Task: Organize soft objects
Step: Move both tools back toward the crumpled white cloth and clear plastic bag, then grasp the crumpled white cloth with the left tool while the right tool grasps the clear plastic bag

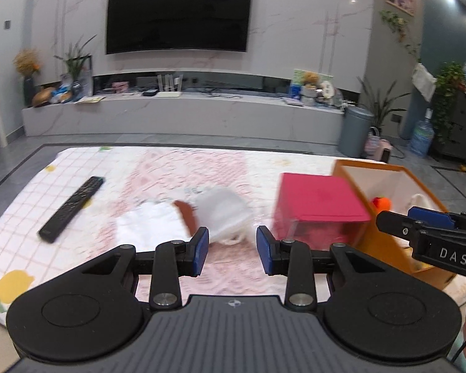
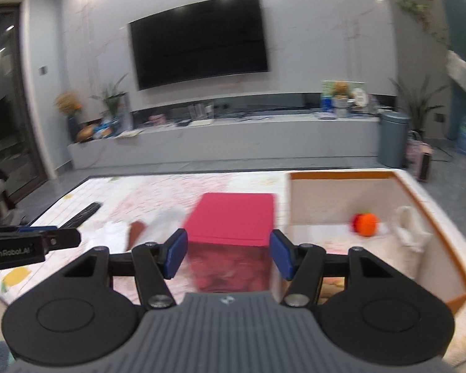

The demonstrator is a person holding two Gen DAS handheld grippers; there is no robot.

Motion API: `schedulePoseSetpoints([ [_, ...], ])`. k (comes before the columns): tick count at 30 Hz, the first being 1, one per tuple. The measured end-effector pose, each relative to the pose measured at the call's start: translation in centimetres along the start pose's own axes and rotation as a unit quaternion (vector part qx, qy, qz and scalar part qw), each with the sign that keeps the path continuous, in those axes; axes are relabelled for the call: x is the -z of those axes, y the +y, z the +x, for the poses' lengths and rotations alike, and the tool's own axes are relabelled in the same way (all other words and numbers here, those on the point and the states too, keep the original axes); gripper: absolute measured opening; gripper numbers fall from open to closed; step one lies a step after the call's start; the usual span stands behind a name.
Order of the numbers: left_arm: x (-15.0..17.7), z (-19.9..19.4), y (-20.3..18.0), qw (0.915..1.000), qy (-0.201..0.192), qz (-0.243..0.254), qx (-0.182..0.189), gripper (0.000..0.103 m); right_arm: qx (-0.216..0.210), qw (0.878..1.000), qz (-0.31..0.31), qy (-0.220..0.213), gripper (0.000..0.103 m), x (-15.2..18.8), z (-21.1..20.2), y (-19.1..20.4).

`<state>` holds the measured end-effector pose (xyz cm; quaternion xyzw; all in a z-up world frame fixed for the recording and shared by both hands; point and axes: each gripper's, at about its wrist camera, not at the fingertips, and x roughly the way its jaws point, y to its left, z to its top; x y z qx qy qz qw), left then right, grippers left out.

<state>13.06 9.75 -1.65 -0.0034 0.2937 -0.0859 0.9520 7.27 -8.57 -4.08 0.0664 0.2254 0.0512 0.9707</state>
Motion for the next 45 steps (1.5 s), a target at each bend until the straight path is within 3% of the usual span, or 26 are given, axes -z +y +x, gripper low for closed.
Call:
schedulePoseSetpoints([
  [10, 1.4, 2.1, 5.2, 0.9994, 0.029, 0.013, -0.014, 0.04, -0.056, 0.995, -0.077, 0.041, 0.058, 1.3, 5.6, 7.0],
  [14, 1.7, 5.0, 6.7, 0.9968, 0.068, 0.036, -0.022, 0.044, -0.061, 0.988, -0.128, 0.054, 0.057, 1.5, 8.4, 8.5],
  [17, 2.0, 6.9, 7.7, 0.9949, 0.083, 0.049, -0.029, 0.056, -0.059, 0.984, -0.161, 0.055, 0.057, 1.4, 10.3, 9.3],
  [19, 1.9, 7.8, 8.3, 0.995, 0.085, 0.047, -0.022, 0.071, -0.061, 0.98, -0.181, 0.054, 0.057, 1.3, 11.5, 9.9],
  [26, 2.8, 11.9, 8.7, 0.9885, 0.112, 0.1, -0.018, 0.072, -0.066, 0.966, -0.243, 0.061, 0.057, 1.6, 16.4, 12.1],
  [31, 3.6, 14.5, 9.0, 0.9849, 0.133, 0.109, -0.019, 0.072, -0.068, 0.958, -0.268, 0.078, 0.062, 2.3, 19.7, 13.4],
  [35, 4.2, 15.1, 9.1, 0.9843, 0.133, 0.114, -0.02, 0.072, -0.065, 0.961, -0.25, 0.1, 0.068, 2.7, 21.8, 13.6],
  [38, 4.5, 15.2, 9.5, 0.9842, 0.135, 0.112, -0.024, 0.063, -0.069, 0.962, -0.236, 0.116, 0.067, 3.2, 23.0, 13.5],
  [40, 4.6, 15.0, 9.6, 0.9858, 0.128, 0.107, -0.021, 0.05, -0.075, 0.963, -0.23, 0.121, 0.062, 3.5, 23.3, 13.4],
  [41, 4.6, 14.9, 9.7, 0.9867, 0.124, 0.103, -0.016, 0.045, -0.078, 0.963, -0.227, 0.123, 0.053, 3.6, 23.4, 13.4],
  [42, 4.6, 14.7, 9.8, 0.9875, 0.122, 0.099, -0.009, 0.032, -0.085, 0.963, -0.221, 0.129, 0.042, 3.7, 23.5, 13.3],
  [44, 4.6, 14.5, 9.9, 0.9882, 0.119, 0.096, -0.003, 0.024, -0.099, 0.962, -0.21, 0.144, 0.03, 4.0, 23.8, 13.2],
  [45, 4.6, 14.4, 9.9, 0.9887, 0.115, 0.095, -0.003, 0.02, -0.102, 0.96, -0.21, 0.152, 0.018, 4.1, 23.9, 13.3],
])
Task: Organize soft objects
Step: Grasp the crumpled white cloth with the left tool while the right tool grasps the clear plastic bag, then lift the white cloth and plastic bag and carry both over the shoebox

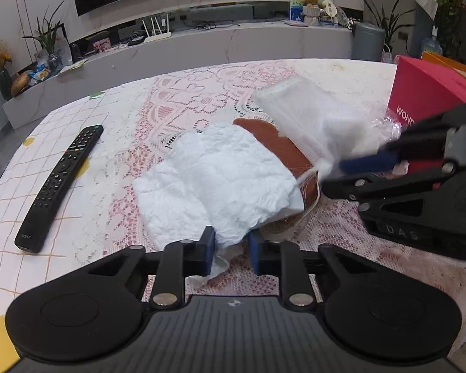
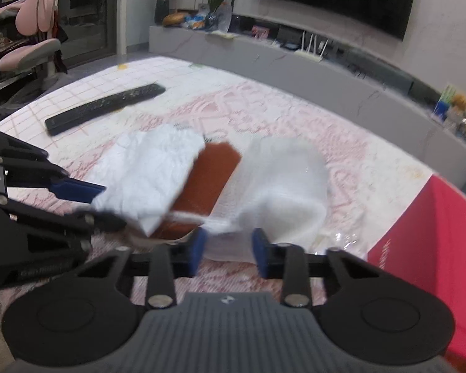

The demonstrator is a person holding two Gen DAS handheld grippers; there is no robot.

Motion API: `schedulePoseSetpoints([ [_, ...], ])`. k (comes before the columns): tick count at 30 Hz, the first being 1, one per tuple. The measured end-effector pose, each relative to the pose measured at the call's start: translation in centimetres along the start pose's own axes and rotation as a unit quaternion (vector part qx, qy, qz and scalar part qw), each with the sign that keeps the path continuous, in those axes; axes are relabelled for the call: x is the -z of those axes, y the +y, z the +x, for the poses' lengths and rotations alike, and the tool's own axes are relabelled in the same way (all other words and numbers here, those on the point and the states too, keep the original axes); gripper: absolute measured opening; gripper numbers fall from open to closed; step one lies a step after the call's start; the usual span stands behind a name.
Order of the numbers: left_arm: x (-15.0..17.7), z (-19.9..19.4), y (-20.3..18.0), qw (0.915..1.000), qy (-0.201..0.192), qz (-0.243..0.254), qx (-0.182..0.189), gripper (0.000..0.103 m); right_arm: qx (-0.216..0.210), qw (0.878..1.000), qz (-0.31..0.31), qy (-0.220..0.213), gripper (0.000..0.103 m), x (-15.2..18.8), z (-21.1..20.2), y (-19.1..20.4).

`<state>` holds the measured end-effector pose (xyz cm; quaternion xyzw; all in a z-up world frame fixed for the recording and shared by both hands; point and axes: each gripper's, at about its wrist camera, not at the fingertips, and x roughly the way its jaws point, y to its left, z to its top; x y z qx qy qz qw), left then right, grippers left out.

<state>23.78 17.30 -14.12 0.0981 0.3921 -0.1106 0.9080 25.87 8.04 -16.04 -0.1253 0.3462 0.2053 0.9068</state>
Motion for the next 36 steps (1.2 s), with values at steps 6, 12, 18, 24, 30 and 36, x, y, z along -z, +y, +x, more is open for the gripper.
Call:
schedulePoseSetpoints([
  [6, 0.0, -1.9, 0.7, 0.999, -0.033, -0.031, -0.005, 0.014, -0.014, 1.0, 0.004, 0.002, 0.0, 0.4, -0.4, 0.1],
  [12, -0.7, -5.1, 1.6, 0.9949, -0.064, -0.076, -0.016, 0.013, -0.013, 0.999, 0.015, -0.04, 0.0, 0.1, -3.9, -0.2],
  [18, -2.0, -8.4, 1.2, 0.993, -0.083, -0.081, -0.021, 0.013, -0.025, 0.997, 0.021, -0.073, 0.0, -0.5, -7.8, -0.1],
  [24, -2.4, -11.7, 0.2, 0.9896, -0.1, -0.102, -0.015, 0.013, -0.03, 0.994, 0.024, -0.105, 0.0, -0.9, -12.1, 0.4],
  [30, -2.2, -15.2, -1.5, 0.9838, -0.124, -0.129, -0.011, 0.013, -0.03, 0.988, 0.047, -0.144, 0.0, -0.5, -17.5, 0.0],
  [36, -2.1, -17.8, -4.0, 0.9788, -0.144, -0.146, 0.008, 0.013, -0.025, 0.978, 0.079, -0.191, 0.0, 1.1, -23.7, -1.2],
])
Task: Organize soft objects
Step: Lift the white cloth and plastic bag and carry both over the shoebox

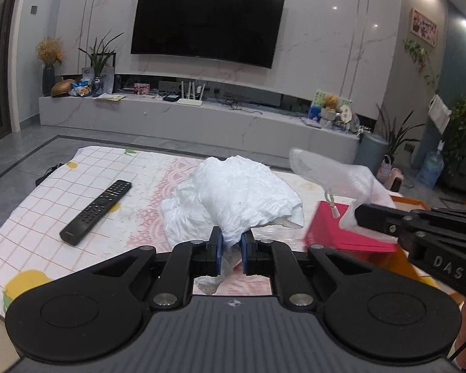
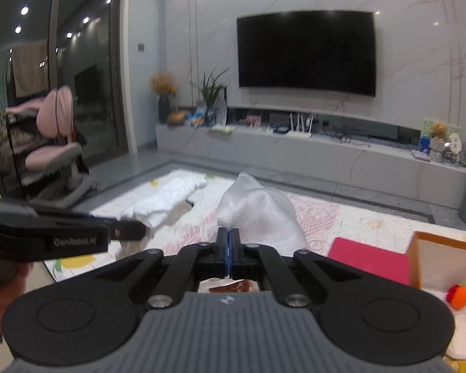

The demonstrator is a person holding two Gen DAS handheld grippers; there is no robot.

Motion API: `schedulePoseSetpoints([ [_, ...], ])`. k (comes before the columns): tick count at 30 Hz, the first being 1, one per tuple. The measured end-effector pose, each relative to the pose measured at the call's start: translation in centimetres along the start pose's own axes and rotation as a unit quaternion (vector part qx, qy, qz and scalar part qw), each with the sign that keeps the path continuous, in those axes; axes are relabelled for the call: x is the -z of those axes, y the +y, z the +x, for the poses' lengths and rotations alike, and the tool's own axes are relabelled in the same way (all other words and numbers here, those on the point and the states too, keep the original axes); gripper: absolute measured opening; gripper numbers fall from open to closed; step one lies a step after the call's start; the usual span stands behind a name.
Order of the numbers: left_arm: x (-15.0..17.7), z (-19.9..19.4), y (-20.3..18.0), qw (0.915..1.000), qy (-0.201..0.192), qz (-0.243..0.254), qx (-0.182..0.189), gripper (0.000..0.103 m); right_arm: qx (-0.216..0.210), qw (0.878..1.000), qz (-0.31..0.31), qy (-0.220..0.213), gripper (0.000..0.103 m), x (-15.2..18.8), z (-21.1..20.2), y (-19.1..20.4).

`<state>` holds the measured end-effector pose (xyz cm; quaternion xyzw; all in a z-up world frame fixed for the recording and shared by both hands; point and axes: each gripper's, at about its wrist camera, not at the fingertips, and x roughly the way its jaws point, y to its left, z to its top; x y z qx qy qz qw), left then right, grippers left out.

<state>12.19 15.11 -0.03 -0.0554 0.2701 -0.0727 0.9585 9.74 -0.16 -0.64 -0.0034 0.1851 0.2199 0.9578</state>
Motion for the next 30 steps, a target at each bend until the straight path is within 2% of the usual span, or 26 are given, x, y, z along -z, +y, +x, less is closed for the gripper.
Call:
schedulePoseSetpoints([
  [9, -0.5, -1.5, -6.2, 0.9975, -0.017, 0.029, 0.062, 0.013, 0.046, 0.998, 0.024, -0.048, 0.0, 0.3, -8.4, -3.4],
  [15, -1.1, -0.5, -12.2, 0.989, -0.021, 0.078, 0.124, 0.013, 0.092, 0.994, 0.028, -0.059, 0.0, 1.2, -12.7, -7.0],
  [19, -1.4, 1.8, -16.8, 0.9809, -0.006, 0.119, 0.154, 0.013, 0.126, 0.99, 0.025, -0.05, 0.0, 2.2, -14.9, -10.1],
  [23, -1.5, 4.6, -20.9, 0.9722, 0.012, 0.149, 0.18, 0.013, 0.15, 0.988, 0.03, -0.023, 0.0, 3.5, -15.5, -13.4],
  [30, -0.7, 8.8, -26.5, 0.9594, 0.041, 0.203, 0.192, 0.013, 0.176, 0.983, 0.038, 0.037, 0.0, 5.7, -14.2, -19.2],
])
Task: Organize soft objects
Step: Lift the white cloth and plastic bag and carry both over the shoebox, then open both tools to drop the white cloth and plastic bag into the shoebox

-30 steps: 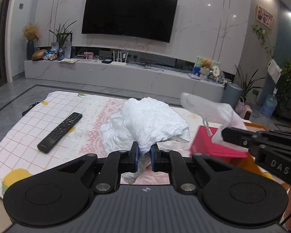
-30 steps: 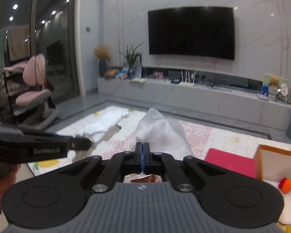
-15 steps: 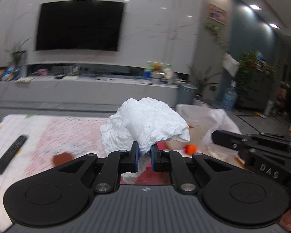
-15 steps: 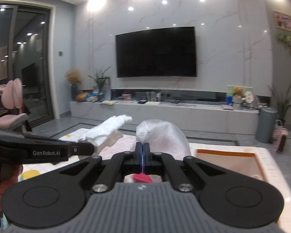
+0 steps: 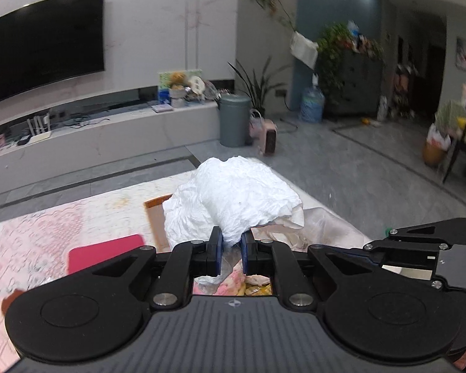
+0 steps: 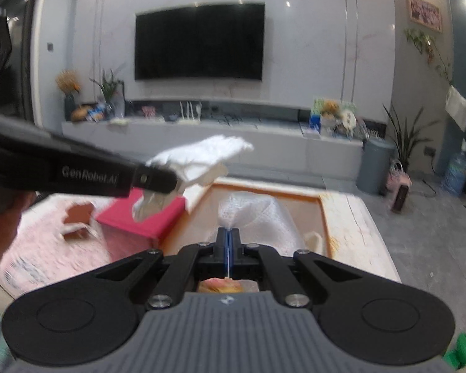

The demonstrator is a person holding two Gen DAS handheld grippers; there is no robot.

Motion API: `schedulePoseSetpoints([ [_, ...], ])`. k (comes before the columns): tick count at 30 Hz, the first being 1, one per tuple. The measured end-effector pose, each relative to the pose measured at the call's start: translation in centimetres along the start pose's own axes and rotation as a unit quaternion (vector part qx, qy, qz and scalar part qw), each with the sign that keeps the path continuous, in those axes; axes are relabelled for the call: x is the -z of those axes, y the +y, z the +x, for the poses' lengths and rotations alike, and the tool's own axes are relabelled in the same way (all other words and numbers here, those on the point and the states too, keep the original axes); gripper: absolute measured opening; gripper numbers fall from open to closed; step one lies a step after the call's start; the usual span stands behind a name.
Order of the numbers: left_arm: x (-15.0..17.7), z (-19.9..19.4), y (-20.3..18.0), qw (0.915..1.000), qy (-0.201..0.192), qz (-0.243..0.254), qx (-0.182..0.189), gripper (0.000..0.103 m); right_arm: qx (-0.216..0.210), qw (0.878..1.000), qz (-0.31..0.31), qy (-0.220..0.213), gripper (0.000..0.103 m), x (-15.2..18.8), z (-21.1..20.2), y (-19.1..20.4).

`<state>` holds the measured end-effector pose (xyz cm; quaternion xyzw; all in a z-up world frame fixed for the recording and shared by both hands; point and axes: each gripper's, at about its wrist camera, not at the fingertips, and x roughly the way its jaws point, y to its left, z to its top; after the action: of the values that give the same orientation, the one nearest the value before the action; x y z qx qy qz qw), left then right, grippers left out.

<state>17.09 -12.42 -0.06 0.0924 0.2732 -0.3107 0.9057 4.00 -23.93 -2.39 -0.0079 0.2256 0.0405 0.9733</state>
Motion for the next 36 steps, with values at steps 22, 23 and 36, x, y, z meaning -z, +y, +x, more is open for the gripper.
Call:
schedulePoseSetpoints([
  [22, 1.9, 12.1, -1.2, 0.9862, 0.162, 0.028, -0.014, 0.013, -0.052, 0.985, 0.025, 0.165, 0.0, 1.8, 13.0, -6.0],
  [23, 2.0, 12.4, -1.2, 0.9851, 0.169, 0.028, -0.013, 0.013, -0.053, 0.984, 0.024, 0.171, 0.0, 2.0, 13.4, -6.0],
  [36, 2.4, 13.2, -1.5, 0.9801, 0.197, 0.017, -0.014, 0.019, -0.06, 0.977, 0.022, 0.203, 0.004, 3.2, 14.7, -5.7],
])
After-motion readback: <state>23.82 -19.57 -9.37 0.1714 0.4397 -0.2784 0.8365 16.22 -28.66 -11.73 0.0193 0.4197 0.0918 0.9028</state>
